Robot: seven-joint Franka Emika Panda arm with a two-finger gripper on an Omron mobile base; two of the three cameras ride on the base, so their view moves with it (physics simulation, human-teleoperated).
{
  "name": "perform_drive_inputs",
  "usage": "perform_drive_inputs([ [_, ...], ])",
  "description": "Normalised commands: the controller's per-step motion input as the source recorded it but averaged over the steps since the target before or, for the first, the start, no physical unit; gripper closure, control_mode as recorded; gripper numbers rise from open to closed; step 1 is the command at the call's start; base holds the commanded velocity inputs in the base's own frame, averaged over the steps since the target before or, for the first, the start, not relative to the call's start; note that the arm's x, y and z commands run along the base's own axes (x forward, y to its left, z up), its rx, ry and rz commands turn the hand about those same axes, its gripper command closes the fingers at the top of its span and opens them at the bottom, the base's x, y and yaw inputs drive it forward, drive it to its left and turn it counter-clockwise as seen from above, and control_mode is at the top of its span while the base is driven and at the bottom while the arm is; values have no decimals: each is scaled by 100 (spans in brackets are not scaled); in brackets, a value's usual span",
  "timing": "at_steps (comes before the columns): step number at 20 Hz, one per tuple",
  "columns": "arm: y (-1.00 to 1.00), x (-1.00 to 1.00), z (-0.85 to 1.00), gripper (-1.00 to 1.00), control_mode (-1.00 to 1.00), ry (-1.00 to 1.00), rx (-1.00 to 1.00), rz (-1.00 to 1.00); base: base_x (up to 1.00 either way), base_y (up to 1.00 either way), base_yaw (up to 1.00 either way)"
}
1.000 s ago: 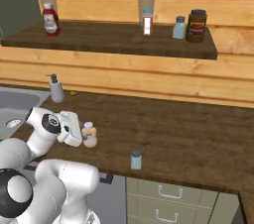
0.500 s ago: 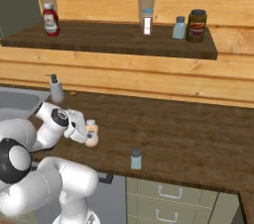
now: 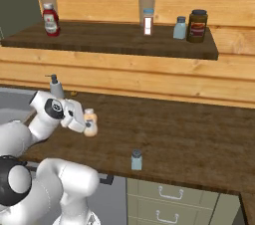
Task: Put the shaker and condiment bottle from the counter next to their counterparts in the cabinet.
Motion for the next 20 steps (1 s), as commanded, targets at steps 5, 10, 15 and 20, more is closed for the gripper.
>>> perform_drive_inputs([
  [5,-15,-46,49,100,-100,-1,-1,18,0,0,0],
  [10,-2,-42,69,100,-100,0,0,29,0,0,0],
  [15,-2,-48,84,100,-100,-1,5,31,0,0,0],
  [20,0,-39,70,100,-100,0,12,22,0,0,0],
])
